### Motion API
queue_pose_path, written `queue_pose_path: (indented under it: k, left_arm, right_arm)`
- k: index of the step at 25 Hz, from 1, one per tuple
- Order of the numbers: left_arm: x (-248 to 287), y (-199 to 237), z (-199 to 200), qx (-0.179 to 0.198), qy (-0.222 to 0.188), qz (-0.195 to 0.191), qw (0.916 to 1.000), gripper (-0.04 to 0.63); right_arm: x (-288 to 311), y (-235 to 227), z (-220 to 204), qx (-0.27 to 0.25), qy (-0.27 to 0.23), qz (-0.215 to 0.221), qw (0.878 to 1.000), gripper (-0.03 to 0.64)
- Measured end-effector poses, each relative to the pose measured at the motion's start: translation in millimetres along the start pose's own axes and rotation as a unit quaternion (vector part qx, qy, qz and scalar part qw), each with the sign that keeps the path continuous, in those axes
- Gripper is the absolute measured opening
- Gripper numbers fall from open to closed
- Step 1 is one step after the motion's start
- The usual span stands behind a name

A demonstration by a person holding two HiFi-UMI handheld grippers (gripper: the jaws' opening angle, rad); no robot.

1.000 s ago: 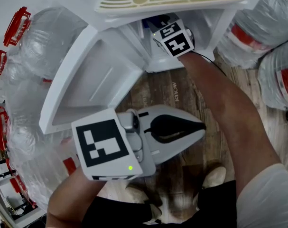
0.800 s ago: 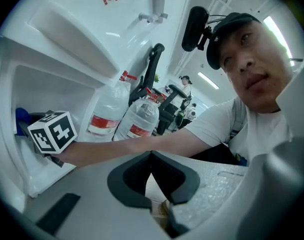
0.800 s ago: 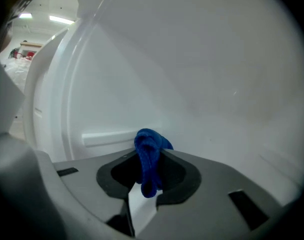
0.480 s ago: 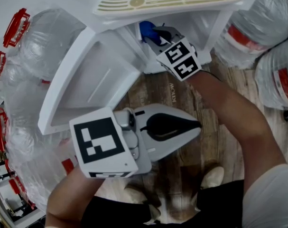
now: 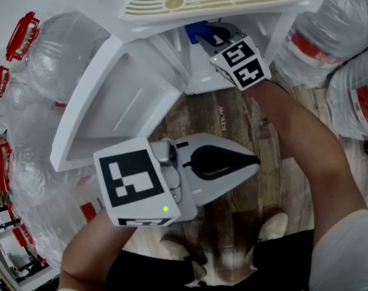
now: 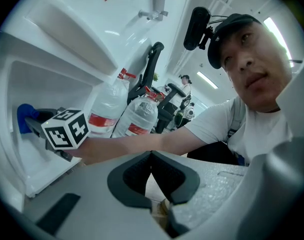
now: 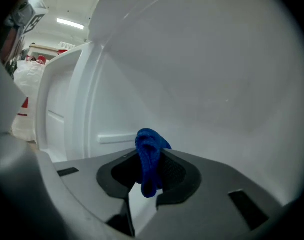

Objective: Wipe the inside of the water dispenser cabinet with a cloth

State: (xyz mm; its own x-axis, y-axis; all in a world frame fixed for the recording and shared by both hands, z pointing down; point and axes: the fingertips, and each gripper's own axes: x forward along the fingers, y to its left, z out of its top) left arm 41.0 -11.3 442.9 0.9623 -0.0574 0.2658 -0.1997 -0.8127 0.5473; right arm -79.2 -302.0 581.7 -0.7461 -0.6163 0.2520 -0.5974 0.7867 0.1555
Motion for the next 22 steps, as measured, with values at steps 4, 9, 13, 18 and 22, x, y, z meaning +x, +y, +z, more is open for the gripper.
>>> queue_pose_path:
  k: [4, 9, 13, 18, 22]
  left_arm:
    - [1, 0, -1, -0.002, 0.000, 0.001, 1.0000, 0.000]
    - [1, 1, -3, -0.004, 0.001, 0.003, 1.0000, 0.000]
    - [1, 1, -3, -0.003, 0.002, 0.003, 1.0000, 0.000]
    - [1, -1, -1, 0.001, 0.000, 0.000, 1.0000, 0.000]
    - [2, -3, -1, 0.002, 0.002, -0.002, 1.0000, 0.000]
  right_arm:
    - [12, -13, 27, -0.019, -0.023, -0.014, 0.999, 0.084]
    - [22, 4, 40, -0.047, -0.030, 0.012, 0.998, 0.084]
    - [16, 18, 40, -0.061, -0.034, 0.026, 0.997, 0.084]
    - [3, 37, 41, -0.069, -0.039, 0.044, 0.996, 0.084]
    - [-11, 51, 41, -0.086, -0.042, 0.068, 0.993, 0.084]
